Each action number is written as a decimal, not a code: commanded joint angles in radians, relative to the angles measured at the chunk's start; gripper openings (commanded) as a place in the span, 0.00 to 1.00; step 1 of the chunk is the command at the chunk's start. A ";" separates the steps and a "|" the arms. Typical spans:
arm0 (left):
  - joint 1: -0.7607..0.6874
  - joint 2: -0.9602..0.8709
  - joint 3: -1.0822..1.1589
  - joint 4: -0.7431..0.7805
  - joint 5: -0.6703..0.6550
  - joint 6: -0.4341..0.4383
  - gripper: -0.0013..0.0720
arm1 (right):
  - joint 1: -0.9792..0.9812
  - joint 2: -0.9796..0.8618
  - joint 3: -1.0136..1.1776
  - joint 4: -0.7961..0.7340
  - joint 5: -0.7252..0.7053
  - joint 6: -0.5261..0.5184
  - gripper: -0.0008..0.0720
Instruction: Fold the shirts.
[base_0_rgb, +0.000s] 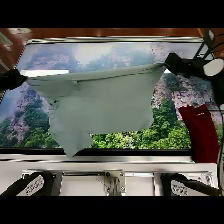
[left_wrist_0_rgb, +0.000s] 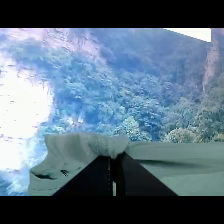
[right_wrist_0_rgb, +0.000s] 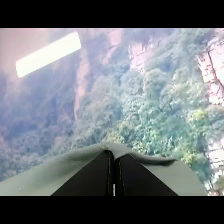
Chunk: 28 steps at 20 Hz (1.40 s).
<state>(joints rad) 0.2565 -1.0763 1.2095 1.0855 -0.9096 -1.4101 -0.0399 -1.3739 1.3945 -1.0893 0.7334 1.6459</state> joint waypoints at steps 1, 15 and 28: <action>-0.024 -0.187 -0.009 -0.150 0.072 0.000 0.07 | 0.008 -0.171 -0.006 0.101 -0.081 0.000 0.11; 0.200 -0.324 0.033 0.011 -0.596 -0.011 0.82 | -0.176 -0.070 -0.009 -0.211 0.556 -0.092 0.86; 0.240 -0.254 -0.535 -0.145 -0.209 0.082 0.98 | -0.247 -0.071 -0.280 -0.053 0.554 -0.145 0.86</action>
<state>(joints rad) 0.5041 -1.3209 0.7124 0.9665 -1.2121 -1.3354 -0.2874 -1.4452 1.1347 -1.1622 1.3136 1.4918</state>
